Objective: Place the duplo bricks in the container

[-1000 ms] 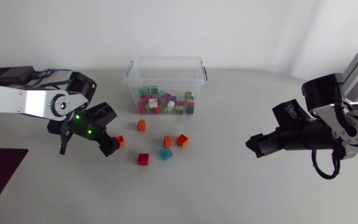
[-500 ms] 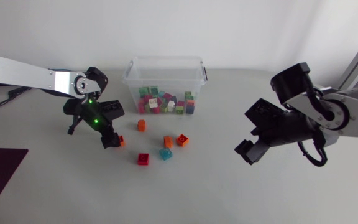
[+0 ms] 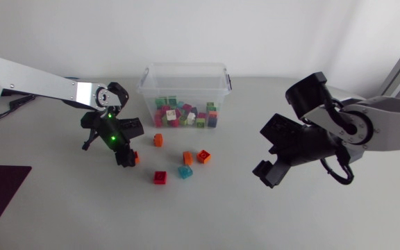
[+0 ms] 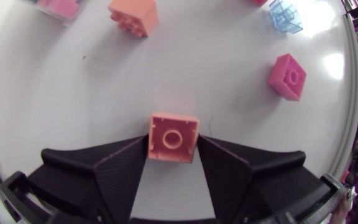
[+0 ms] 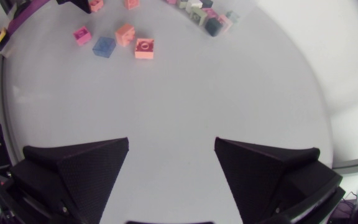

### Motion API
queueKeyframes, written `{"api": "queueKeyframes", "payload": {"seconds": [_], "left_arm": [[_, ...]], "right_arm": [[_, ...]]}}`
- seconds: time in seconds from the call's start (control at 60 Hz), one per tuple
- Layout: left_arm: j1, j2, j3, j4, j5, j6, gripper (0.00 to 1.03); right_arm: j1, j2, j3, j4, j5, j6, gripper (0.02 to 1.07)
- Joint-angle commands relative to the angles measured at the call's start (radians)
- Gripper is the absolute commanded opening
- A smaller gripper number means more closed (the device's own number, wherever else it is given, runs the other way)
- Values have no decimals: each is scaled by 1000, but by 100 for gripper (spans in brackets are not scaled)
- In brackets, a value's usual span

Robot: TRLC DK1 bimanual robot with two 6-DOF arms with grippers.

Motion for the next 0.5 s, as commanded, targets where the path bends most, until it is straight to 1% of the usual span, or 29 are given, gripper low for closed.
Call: {"api": "queueKeyframes", "payload": {"seconds": [0.0,0.033,0.083,0.183,0.317,0.483], "left_arm": [[-10,38,36,-26,-2,31,41],[-11,39,46,-49,-2,27,40],[-14,35,56,-86,-3,27,39],[-16,-11,56,-89,3,22,40],[-16,-102,69,-106,72,7,40],[-36,-189,112,-112,118,-54,40]], "right_arm": [[8,31,32,0,-18,-14,98],[13,43,37,0,-19,-13,97],[22,66,49,3,-19,-10,97],[51,108,74,9,-19,-1,97],[87,206,146,11,-19,38,97],[116,335,261,-3,-19,76,97]]}}
